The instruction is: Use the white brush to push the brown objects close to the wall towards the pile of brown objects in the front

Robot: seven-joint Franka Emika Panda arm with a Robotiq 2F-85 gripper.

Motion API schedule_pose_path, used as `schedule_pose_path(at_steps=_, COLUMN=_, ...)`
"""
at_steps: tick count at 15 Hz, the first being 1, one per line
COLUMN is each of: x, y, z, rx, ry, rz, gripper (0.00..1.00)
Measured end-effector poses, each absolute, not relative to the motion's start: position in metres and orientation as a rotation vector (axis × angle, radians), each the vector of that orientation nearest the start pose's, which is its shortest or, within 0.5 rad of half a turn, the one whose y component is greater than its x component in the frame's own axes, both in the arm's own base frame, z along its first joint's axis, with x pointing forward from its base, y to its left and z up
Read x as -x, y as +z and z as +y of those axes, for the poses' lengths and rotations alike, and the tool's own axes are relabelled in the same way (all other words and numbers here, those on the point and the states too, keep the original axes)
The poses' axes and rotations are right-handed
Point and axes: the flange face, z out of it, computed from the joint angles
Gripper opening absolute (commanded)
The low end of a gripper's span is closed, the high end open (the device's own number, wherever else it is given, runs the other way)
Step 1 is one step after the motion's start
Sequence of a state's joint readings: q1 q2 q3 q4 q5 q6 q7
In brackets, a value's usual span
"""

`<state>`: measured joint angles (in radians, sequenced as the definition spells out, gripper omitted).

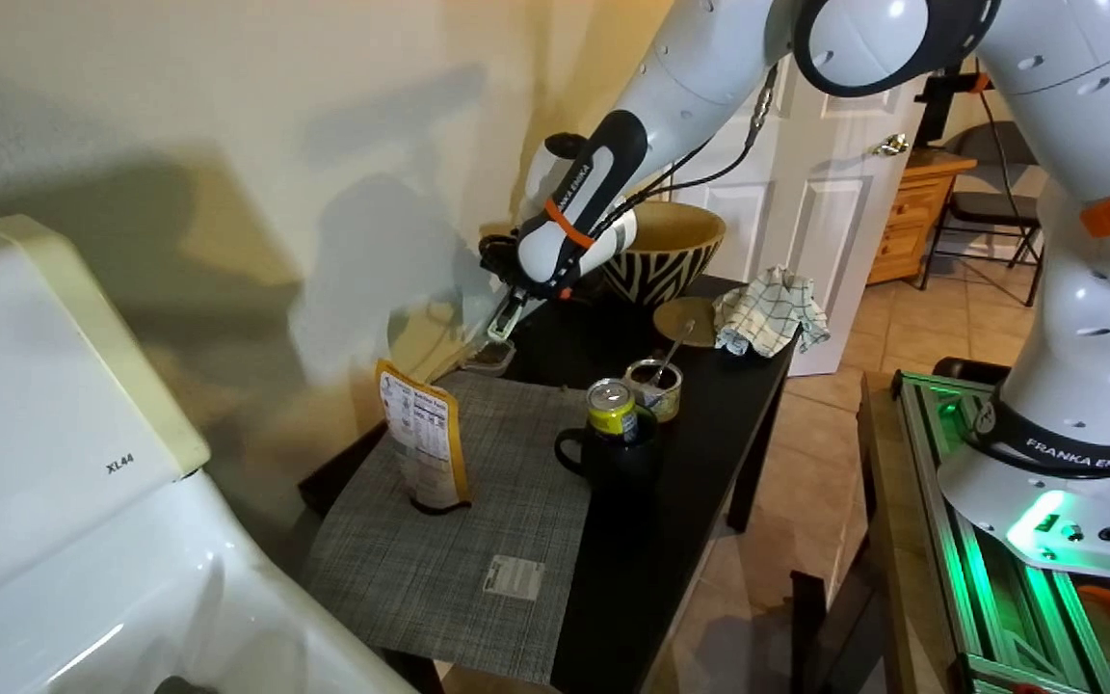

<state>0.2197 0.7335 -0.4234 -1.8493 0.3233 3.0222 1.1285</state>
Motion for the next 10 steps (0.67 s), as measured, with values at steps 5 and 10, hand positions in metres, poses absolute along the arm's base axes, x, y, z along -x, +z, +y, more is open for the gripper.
schedule_pose_path(at_steps=5, x=-0.6652, y=0.2113, z=-0.1312, rx=2.164, ry=-0.785, rz=1.958, gripper=0.06)
schedule_pose_path(at_steps=10, x=-0.6635, y=0.2094, z=-0.1364, rx=2.086, ry=-0.762, rz=1.944, gripper=0.06)
